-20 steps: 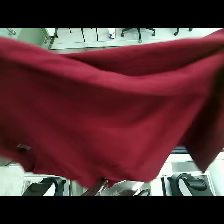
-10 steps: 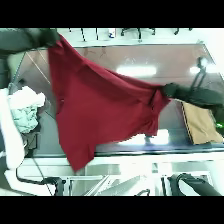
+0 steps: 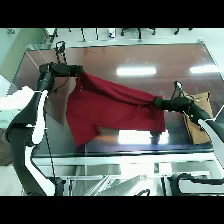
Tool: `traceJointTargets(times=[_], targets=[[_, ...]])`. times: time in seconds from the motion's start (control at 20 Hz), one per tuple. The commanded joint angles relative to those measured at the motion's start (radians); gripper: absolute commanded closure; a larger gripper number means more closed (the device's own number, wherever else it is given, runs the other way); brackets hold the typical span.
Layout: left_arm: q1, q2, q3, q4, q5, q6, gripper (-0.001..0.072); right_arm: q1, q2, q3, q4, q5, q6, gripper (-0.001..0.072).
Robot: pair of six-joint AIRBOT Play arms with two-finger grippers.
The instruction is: Fold the shirts.
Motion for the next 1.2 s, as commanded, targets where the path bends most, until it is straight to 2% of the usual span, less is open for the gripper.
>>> traceJointTargets(times=[0.0, 0.05, 0.2, 0.35, 0.45, 0.6, 0.75, 0.9, 1.05, 1.1, 1.15], targets=[[0.012, -0.019, 0.05, 0.002, 0.058, -0.002, 0.0245, -0.03, -0.018, 0.091, -0.001, -0.049, -0.003, 0.0348], [0.023, -0.019, 0.087, 0.003, 0.109, -0.003, 0.0022, -0.059, -0.017, 0.134, -0.001, -0.113, -0.003, 0.0278], [0.098, 0.014, 0.114, 0.037, 0.321, -0.003, 0.0021, -0.197, 0.003, 0.228, -0.001, -0.386, 0.0, 0.0278], [0.222, 0.104, -0.043, -0.002, 0.456, -0.021, 0.0021, -0.369, 0.042, 0.223, -0.032, -0.643, 0.0, 0.0278], [0.292, 0.138, -0.179, -0.08, 0.518, -0.008, 0.0022, -0.452, 0.058, 0.171, -0.066, -0.743, -0.005, 0.0278], [0.343, 0.139, -0.363, -0.209, 0.496, 0.053, 0.0022, -0.509, 0.061, 0.053, -0.071, -0.777, -0.063, 0.0278], [0.34, 0.111, -0.451, -0.313, 0.453, 0.127, 0.0023, -0.507, 0.061, -0.02, -0.068, -0.761, -0.103, 0.0278], [0.322, 0.066, -0.451, -0.314, 0.505, 0.143, 0.0023, -0.508, 0.061, -0.029, -0.069, -0.761, -0.109, 0.0278], [0.314, 0.041, -0.45, -0.314, 0.612, 0.159, 0.0024, -0.508, 0.06, -0.029, -0.069, -0.76, -0.109, 0.0277], [0.314, 0.042, -0.45, -0.313, 0.652, 0.169, 0.0089, -0.508, 0.059, -0.029, -0.069, -0.763, -0.109, 0.0276], [0.314, 0.042, -0.446, -0.312, 0.686, 0.18, 0.0257, -0.508, 0.058, -0.029, -0.077, -0.763, -0.109, 0.0274]])
